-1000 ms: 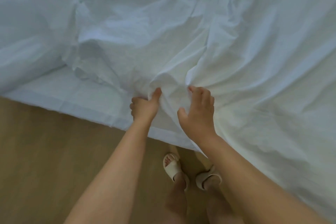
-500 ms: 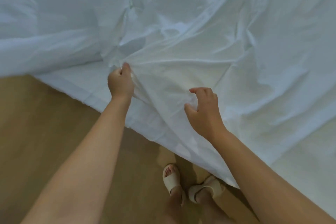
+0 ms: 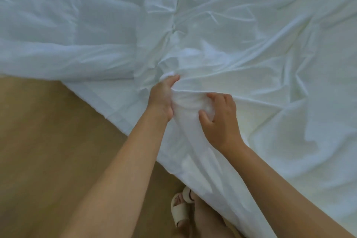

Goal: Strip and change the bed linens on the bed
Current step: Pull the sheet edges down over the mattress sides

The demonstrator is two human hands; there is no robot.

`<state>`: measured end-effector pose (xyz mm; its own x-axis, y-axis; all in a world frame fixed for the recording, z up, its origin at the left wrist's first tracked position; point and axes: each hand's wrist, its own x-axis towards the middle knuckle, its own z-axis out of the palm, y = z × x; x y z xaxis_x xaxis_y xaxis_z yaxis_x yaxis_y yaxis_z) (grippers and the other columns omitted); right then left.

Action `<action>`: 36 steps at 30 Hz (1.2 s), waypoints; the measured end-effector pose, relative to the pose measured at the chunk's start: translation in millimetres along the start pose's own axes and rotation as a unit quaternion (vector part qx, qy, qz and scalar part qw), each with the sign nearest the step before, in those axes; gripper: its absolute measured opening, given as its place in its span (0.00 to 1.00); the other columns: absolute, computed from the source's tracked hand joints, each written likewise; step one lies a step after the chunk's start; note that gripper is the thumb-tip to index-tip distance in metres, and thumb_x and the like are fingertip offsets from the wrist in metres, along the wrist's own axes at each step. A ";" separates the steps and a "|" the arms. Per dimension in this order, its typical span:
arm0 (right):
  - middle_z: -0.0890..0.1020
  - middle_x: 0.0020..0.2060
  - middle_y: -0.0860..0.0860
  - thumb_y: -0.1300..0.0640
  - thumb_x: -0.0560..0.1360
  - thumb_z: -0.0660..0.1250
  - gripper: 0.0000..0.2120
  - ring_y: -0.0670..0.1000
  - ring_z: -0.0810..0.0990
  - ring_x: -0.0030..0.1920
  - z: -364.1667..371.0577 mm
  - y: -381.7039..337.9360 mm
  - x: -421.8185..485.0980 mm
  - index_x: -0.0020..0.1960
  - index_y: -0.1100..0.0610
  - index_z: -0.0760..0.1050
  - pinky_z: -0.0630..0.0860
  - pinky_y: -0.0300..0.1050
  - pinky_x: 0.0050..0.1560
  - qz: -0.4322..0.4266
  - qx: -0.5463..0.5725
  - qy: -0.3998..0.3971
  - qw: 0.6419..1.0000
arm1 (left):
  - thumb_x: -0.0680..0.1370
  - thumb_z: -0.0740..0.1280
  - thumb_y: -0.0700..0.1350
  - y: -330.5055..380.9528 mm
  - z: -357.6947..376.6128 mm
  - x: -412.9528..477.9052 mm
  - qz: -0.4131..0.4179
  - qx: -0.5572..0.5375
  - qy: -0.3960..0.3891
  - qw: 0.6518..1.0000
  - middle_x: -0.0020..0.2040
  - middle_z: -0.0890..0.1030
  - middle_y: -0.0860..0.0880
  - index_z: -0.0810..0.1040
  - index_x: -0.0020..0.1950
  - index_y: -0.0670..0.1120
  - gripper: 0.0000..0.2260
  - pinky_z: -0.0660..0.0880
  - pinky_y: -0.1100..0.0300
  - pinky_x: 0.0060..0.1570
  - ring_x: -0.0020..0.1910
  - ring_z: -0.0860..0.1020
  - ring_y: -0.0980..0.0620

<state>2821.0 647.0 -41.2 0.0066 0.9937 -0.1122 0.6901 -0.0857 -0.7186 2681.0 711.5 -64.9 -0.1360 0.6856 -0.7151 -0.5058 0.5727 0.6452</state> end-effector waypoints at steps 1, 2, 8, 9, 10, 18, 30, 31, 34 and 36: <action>0.68 0.56 0.49 0.60 0.73 0.66 0.20 0.48 0.65 0.58 -2.1 -4.0 9.1 0.64 0.59 0.69 0.57 0.32 0.56 -0.009 0.004 0.001 1.000 | 0.74 0.68 0.42 1.4 -12.1 2.5 0.021 -0.048 0.027 0.998 0.52 0.83 0.42 0.82 0.52 0.42 0.08 0.79 0.48 0.53 0.50 0.82 0.44; 0.67 0.57 0.47 0.59 0.74 0.66 0.20 0.46 0.64 0.58 -2.3 -7.5 19.4 0.65 0.58 0.69 0.58 0.33 0.56 -0.016 0.007 -0.011 1.000 | 0.74 0.68 0.41 1.0 -26.9 5.5 0.026 -0.100 0.070 0.992 0.52 0.83 0.41 0.82 0.52 0.42 0.08 0.79 0.48 0.52 0.50 0.82 0.43; 0.64 0.68 0.52 0.51 0.76 0.62 0.24 0.54 0.60 0.67 24.0 -16.3 67.9 0.70 0.54 0.63 0.62 0.47 0.63 -0.012 -0.134 -0.161 0.978 | 0.75 0.69 0.46 -15.4 -82.1 28.3 -0.033 0.017 0.211 0.977 0.45 0.82 0.47 0.79 0.55 0.43 0.10 0.77 0.56 0.48 0.43 0.81 0.49; 0.63 0.68 0.52 0.50 0.76 0.62 0.24 0.55 0.60 0.67 29.3 -17.4 74.2 0.70 0.54 0.63 0.62 0.48 0.63 -0.016 -0.154 -0.167 0.974 | 0.75 0.70 0.48 -8.2 -84.8 34.9 -0.019 0.069 0.208 0.976 0.44 0.81 0.48 0.78 0.51 0.44 0.09 0.76 0.57 0.44 0.42 0.80 0.50; 0.64 0.68 0.52 0.50 0.76 0.62 0.24 0.55 0.61 0.66 34.3 -18.4 79.8 0.70 0.54 0.63 0.61 0.48 0.63 -0.022 -0.167 -0.168 0.971 | 0.75 0.70 0.49 0.2 -87.8 44.0 -0.001 0.116 0.214 0.970 0.45 0.80 0.48 0.77 0.49 0.46 0.09 0.75 0.58 0.42 0.42 0.79 0.50; 0.68 0.63 0.53 0.53 0.75 0.63 0.23 0.55 0.65 0.60 72.0 -37.1 108.7 0.69 0.56 0.65 0.61 0.46 0.58 -0.013 -0.162 -0.127 0.979 | 0.65 0.79 0.49 53.3 -50.4 125.5 0.121 0.292 0.057 0.947 0.57 0.80 0.49 0.73 0.62 0.44 0.29 0.76 0.54 0.55 0.55 0.79 0.51; 0.68 0.62 0.55 0.46 0.67 0.71 0.31 0.57 0.63 0.63 128.6 -103.5 127.3 0.67 0.54 0.67 0.57 0.55 0.65 0.132 -0.141 0.052 0.980 | 0.68 0.73 0.38 157.2 -100.5 134.6 -0.048 0.252 -0.270 0.928 0.55 0.82 0.42 0.78 0.60 0.43 0.20 0.79 0.48 0.51 0.53 0.81 0.43; 0.67 0.63 0.55 0.44 0.67 0.71 0.32 0.56 0.62 0.64 130.9 -110.5 128.1 0.67 0.52 0.66 0.56 0.58 0.66 0.124 -0.147 0.060 0.979 | 0.68 0.73 0.39 168.9 -120.2 130.0 -0.050 0.236 -0.255 0.936 0.55 0.82 0.42 0.78 0.60 0.43 0.21 0.79 0.48 0.51 0.54 0.81 0.42; 0.61 0.67 0.53 0.39 0.68 0.67 0.37 0.53 0.55 0.67 135.7 -117.0 135.2 0.71 0.49 0.58 0.48 0.65 0.69 0.160 -0.201 0.009 0.966 | 0.68 0.74 0.41 184.3 -158.6 128.6 -0.094 0.235 -0.225 0.941 0.55 0.83 0.45 0.77 0.63 0.44 0.23 0.79 0.50 0.50 0.55 0.81 0.43; 0.56 0.70 0.53 0.36 0.69 0.65 0.40 0.55 0.52 0.70 141.4 -115.3 141.3 0.73 0.49 0.52 0.45 0.65 0.69 0.182 -0.225 -0.031 0.957 | 0.69 0.74 0.44 186.4 -152.0 135.7 -0.099 0.301 -0.273 0.908 0.58 0.82 0.50 0.73 0.67 0.49 0.26 0.78 0.52 0.53 0.56 0.80 0.48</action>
<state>2640.0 787.1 -71.2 0.2720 0.8970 -0.3483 0.8921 -0.3708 -0.2583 2438.9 843.0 -82.5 0.4330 0.5687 -0.6994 0.1047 0.7389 0.6656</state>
